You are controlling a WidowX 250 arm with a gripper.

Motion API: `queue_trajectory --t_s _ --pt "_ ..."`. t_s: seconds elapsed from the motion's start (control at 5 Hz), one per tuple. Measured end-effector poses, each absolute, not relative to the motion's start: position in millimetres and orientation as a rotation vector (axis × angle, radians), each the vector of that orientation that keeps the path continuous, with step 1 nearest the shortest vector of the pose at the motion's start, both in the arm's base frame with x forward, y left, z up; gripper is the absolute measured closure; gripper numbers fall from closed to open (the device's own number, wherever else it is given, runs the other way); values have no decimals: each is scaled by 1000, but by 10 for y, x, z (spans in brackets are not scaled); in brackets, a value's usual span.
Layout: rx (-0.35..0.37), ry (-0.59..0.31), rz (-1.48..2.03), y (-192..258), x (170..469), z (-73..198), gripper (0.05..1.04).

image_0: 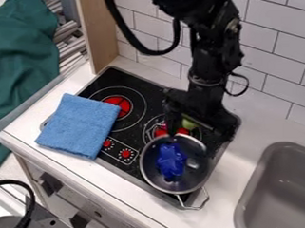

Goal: Put the blue thing in the silver pan

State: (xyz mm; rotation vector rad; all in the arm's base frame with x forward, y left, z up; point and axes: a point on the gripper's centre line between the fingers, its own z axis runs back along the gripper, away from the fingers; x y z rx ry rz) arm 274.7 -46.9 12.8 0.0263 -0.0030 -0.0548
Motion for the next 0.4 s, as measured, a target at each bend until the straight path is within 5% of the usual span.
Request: queue_trajectory --t_s 0.4 --pt "-20 -121 23 -552 2950 291 75"
